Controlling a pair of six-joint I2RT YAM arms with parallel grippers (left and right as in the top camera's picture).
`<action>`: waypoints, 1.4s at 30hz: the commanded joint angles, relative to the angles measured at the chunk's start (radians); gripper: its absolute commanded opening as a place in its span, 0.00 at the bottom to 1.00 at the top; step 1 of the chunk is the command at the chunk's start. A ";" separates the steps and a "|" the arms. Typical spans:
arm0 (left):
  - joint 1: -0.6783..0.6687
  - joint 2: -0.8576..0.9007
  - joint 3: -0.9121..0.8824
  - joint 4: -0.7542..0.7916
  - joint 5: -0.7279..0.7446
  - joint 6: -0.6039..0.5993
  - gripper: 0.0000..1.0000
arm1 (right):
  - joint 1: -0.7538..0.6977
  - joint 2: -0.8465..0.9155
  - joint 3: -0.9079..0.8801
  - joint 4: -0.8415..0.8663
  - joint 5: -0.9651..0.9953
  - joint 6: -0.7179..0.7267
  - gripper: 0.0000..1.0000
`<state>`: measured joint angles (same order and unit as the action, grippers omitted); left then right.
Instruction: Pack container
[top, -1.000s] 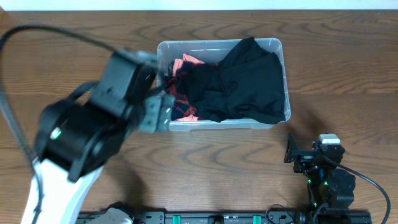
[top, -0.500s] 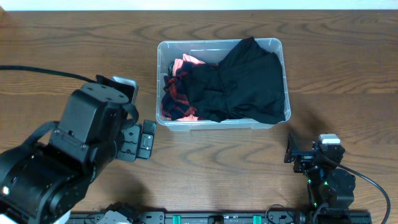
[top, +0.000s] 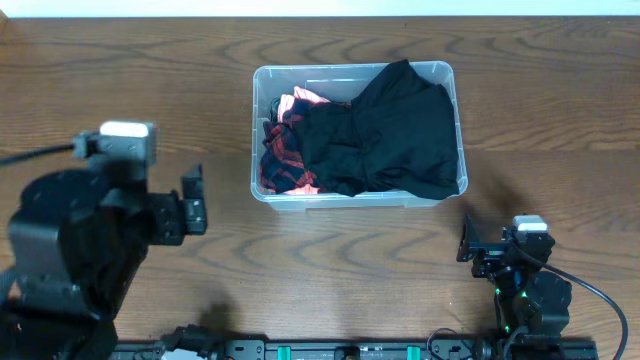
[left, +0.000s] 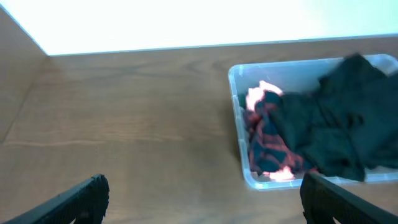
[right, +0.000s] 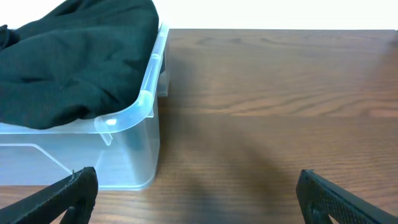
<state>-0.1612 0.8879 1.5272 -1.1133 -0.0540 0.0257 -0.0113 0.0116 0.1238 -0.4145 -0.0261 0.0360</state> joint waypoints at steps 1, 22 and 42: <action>0.042 -0.083 -0.136 0.068 0.070 0.062 0.98 | -0.008 -0.006 -0.002 -0.001 -0.001 -0.015 0.99; 0.156 -0.615 -0.908 0.411 0.069 0.079 0.98 | -0.008 -0.006 -0.002 -0.001 -0.001 -0.015 0.99; 0.217 -0.886 -1.252 0.500 0.064 0.079 0.98 | -0.008 -0.006 -0.002 -0.001 -0.001 -0.015 0.99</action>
<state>0.0452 0.0113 0.2821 -0.6235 0.0090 0.0872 -0.0113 0.0116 0.1238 -0.4149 -0.0261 0.0360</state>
